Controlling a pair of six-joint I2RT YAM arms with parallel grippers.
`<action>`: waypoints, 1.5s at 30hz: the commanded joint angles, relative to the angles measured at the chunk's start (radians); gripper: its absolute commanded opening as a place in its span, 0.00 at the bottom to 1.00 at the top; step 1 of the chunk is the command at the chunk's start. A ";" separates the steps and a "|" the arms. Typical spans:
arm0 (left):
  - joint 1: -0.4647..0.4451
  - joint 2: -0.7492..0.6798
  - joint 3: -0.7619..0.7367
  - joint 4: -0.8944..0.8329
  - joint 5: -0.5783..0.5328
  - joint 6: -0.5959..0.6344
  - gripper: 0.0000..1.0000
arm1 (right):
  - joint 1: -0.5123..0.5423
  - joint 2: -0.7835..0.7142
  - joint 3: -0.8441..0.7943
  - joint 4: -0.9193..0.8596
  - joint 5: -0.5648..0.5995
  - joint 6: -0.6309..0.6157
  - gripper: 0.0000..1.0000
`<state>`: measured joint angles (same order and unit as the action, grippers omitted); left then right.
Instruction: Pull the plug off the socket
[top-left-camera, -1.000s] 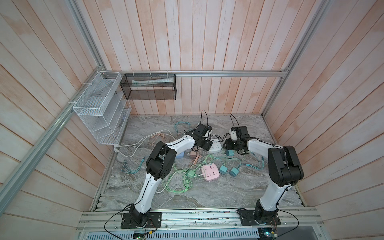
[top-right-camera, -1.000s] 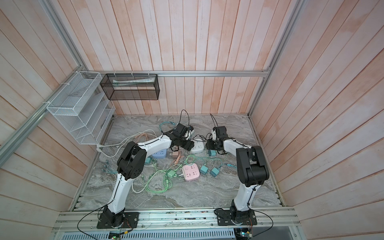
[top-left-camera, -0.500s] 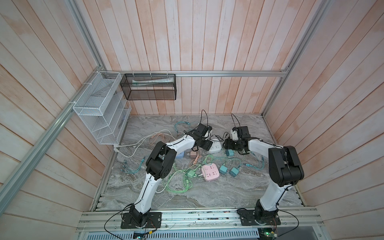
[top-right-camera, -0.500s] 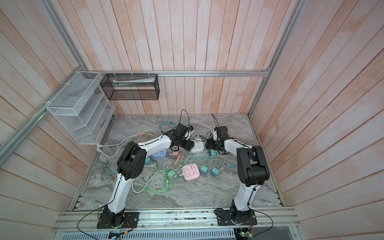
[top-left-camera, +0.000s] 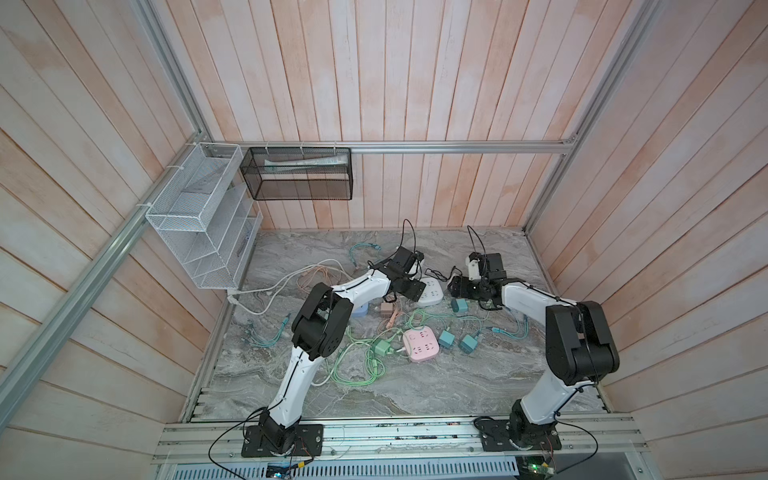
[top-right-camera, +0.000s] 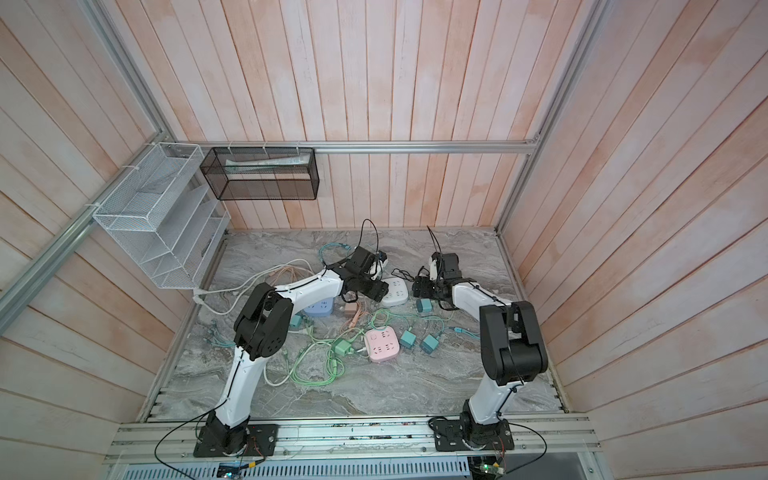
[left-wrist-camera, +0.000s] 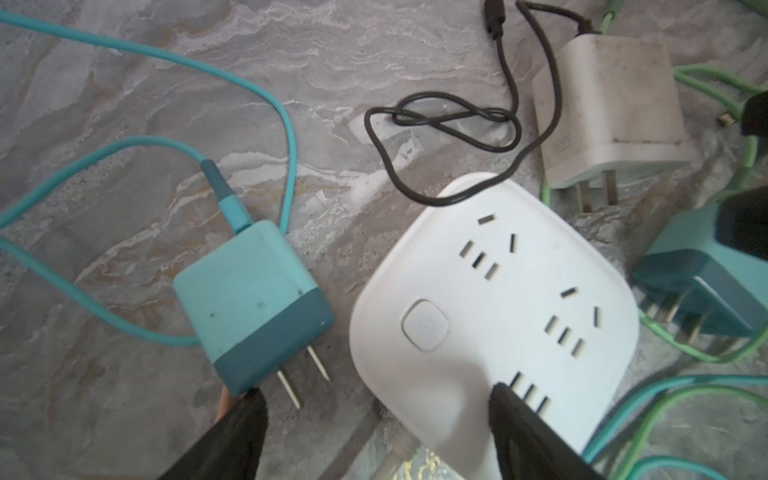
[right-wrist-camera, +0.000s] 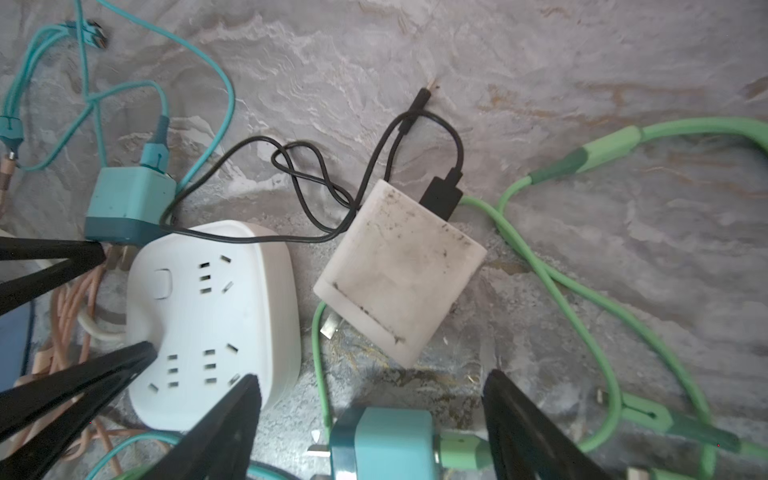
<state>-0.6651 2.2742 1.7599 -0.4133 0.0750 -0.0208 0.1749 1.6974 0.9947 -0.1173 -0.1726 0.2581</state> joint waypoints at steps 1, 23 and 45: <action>-0.008 0.017 -0.019 -0.123 -0.061 0.013 0.92 | -0.005 -0.071 -0.047 0.067 0.062 -0.026 0.82; -0.008 -0.247 -0.138 0.036 -0.135 0.001 1.00 | -0.219 -0.592 -0.701 0.780 0.279 -0.161 0.96; 0.175 -0.737 -0.748 0.416 -0.355 -0.216 1.00 | -0.247 -0.163 -0.776 1.392 0.168 -0.199 0.98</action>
<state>-0.4980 1.5948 1.0664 -0.0849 -0.2073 -0.2134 -0.0681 1.5429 0.1970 1.2125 0.0277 0.0765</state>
